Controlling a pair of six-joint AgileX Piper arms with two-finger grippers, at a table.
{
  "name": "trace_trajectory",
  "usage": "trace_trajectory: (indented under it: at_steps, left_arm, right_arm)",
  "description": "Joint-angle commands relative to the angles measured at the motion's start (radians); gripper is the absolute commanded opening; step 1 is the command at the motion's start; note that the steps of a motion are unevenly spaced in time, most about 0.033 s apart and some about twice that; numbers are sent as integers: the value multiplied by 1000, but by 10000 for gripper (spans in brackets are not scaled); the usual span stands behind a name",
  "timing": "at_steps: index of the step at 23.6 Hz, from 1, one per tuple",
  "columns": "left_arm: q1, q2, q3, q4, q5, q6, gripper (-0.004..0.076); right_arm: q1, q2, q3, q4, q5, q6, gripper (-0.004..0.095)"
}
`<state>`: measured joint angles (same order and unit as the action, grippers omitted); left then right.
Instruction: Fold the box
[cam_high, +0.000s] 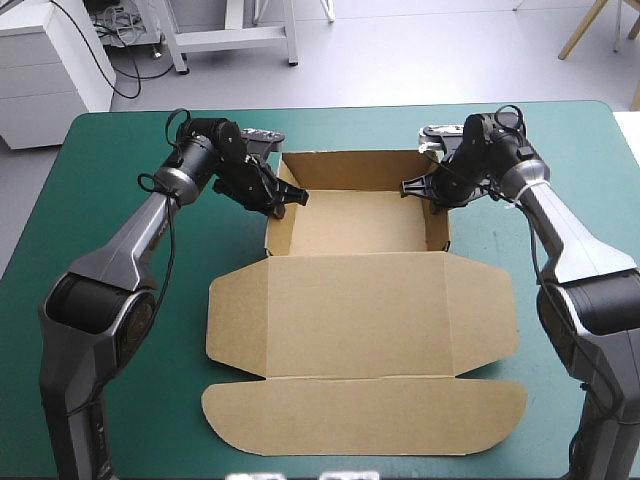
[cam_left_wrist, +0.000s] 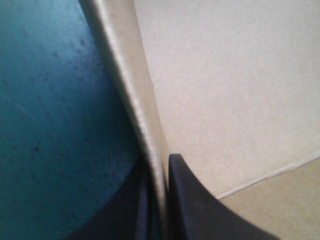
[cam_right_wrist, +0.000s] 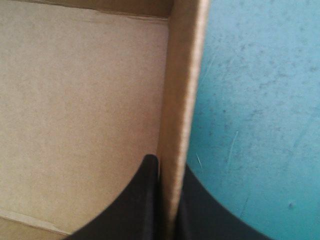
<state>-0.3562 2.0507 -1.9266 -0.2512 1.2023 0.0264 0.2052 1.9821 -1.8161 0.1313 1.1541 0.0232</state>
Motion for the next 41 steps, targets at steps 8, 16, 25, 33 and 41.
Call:
trace_trajectory:
  at_steps: [8,16,25,33,41]
  left_arm:
    - [-22,-49,-29,39,-127,-36,-10]
    - [-83,-49,-29,257,-168,-90,-10]
    - [-88,-49,-29,260,-150,-107,420]
    - [-88,-93,-29,267,-134,-78,466]
    - [-88,-234,-29,324,-74,-21,466]
  right_arm:
    - [18,-31,-30,92,-37,-33,3]
    - [18,-31,-30,96,-60,-56,191]
    - [18,-33,-30,116,-63,-47,466]
    - [18,-72,-32,112,-64,-47,471]
    - [18,-114,-32,72,-45,-47,471]
